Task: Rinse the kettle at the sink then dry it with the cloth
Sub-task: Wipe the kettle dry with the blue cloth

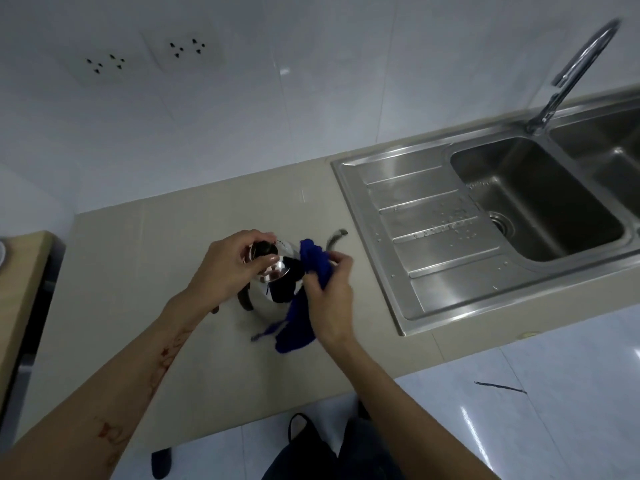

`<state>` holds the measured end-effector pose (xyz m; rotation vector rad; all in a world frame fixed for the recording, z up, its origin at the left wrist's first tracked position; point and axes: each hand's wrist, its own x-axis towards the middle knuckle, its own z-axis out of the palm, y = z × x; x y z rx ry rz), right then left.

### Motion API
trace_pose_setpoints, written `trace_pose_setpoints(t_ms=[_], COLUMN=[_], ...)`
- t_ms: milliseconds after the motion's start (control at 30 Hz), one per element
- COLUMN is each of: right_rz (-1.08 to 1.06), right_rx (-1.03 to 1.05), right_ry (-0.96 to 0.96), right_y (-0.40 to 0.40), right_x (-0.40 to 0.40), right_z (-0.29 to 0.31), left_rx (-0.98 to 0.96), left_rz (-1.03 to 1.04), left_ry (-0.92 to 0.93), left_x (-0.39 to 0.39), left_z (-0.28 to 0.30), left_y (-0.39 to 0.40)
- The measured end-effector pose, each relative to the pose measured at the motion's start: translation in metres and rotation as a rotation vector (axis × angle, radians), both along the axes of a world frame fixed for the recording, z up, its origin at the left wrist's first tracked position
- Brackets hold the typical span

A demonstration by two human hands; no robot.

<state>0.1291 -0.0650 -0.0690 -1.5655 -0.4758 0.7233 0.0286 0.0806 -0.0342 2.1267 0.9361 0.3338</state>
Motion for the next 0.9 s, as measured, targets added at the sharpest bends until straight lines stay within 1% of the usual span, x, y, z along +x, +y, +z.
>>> trace_pose_setpoints(t_ms=[100, 167, 200, 267, 367, 400, 433, 467, 500, 533, 567, 667, 700, 800, 900], right_rz=[-0.091, -0.143, -0.143, -0.092, 0.141, 0.222, 0.276, 0.297, 0.291, 0.278, 0.294, 0.401, 0.399, 0.386, 0.538], right_rx=[0.103, 0.138, 0.142, 0.113, -0.009, -0.052, -0.077, -0.085, -0.082, -0.076, -0.079, -0.080, -0.093, -0.152, -0.142], right_ry=[-0.163, -0.297, -0.335, -0.390, -0.544, -0.544, -0.472, -0.347, -0.264, -0.232, -0.267, -0.282, -0.242, -0.031, -0.081], right_y=[-0.023, -0.031, -0.032, -0.031, -0.032, -0.033, -0.034, -0.035, -0.034, -0.034, -0.034, -0.034, -0.036, -0.030, -0.022], right_x=[0.029, 0.052, 0.063, 0.078, 0.072, 0.064, 0.055, 0.048, 0.042, 0.039, 0.042, 0.049, 0.048, 0.058, 0.070], right_z=[0.036, 0.051, 0.054, 0.055, 0.031, 0.019, 0.008, -0.002, -0.008, -0.009, -0.005, -0.009, -0.012, -0.015, 0.001], left_rx=[-0.064, -0.061, -0.040, 0.019, 0.049, 0.035, 0.018, 0.008, 0.007, 0.015, 0.032, 0.046, 0.045, 0.030, 0.031], left_rz=[-0.175, -0.228, -0.228, -0.154, 0.021, 0.051, 0.071, 0.084, 0.092, 0.089, 0.080, 0.107, 0.110, 0.119, 0.130], left_ry=[0.065, 0.070, 0.067, 0.057, 0.052, 0.038, 0.023, 0.012, 0.009, 0.013, 0.020, 0.053, 0.052, 0.043, 0.037], left_x=[-0.006, -0.005, -0.002, 0.004, 0.009, 0.011, 0.012, 0.013, 0.013, 0.011, 0.011, 0.009, 0.007, 0.008, 0.009], left_z=[0.012, 0.019, 0.020, 0.013, -0.002, -0.005, -0.005, -0.003, -0.001, 0.000, 0.000, -0.010, -0.010, -0.009, -0.008], left_y=[0.012, 0.015, 0.014, 0.008, -0.005, -0.006, -0.006, -0.005, -0.004, -0.005, -0.005, -0.007, -0.008, -0.004, -0.004])
